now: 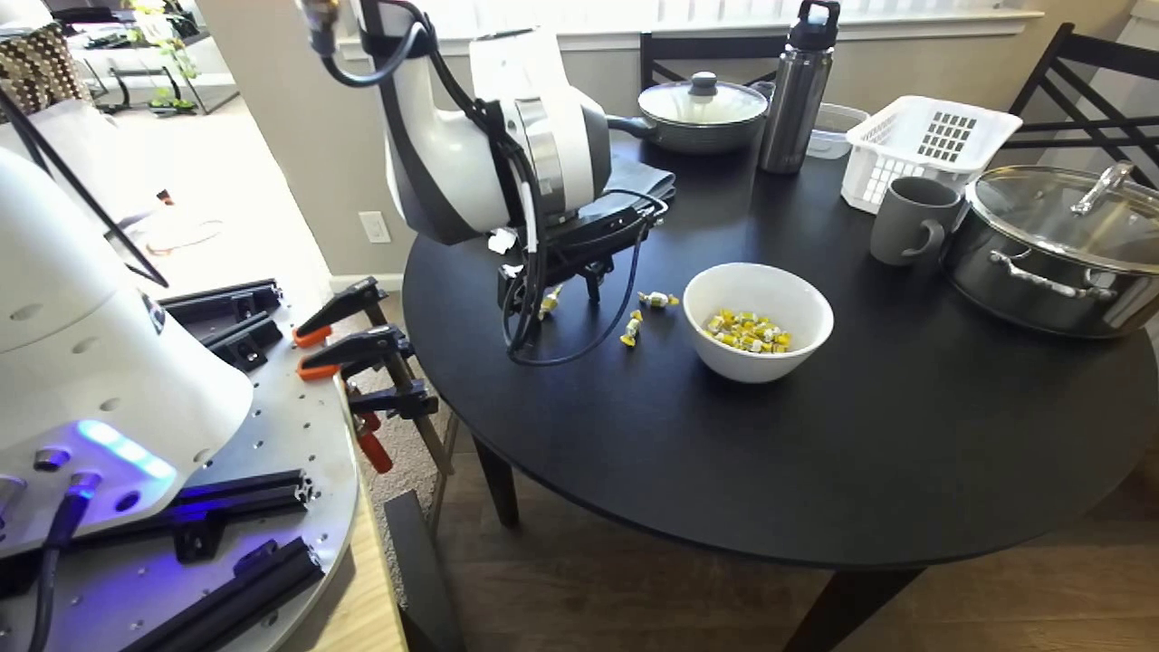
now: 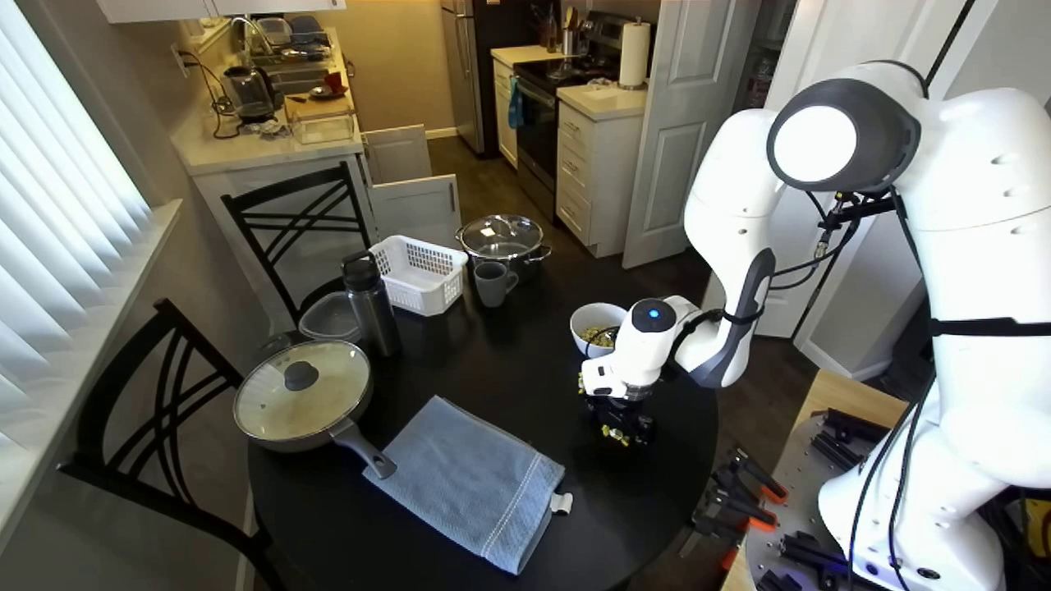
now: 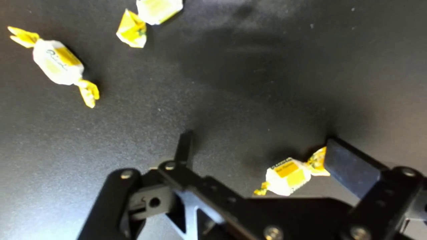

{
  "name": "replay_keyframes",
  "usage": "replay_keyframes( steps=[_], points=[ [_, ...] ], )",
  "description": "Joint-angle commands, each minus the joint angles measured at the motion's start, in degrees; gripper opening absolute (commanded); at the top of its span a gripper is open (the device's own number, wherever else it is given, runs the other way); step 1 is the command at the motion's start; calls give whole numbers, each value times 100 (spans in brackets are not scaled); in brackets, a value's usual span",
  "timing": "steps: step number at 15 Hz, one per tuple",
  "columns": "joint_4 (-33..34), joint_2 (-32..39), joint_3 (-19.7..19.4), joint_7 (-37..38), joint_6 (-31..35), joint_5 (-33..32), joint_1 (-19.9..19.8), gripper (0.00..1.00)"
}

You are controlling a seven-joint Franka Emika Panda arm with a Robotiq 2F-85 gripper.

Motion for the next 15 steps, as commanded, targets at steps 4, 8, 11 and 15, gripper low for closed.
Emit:
replay_keyframes(
  steps=[4,8,11,15],
  points=[
    [-213,-494,10,-298,280,462,-69,100],
    [-297,-363,407,-596,272,613,-437,100],
    [-402,-159,826,-1007,250,841,-866,100],
    [-493,-62,1363,-1356,-70,1210,-1419,100]
  ],
)
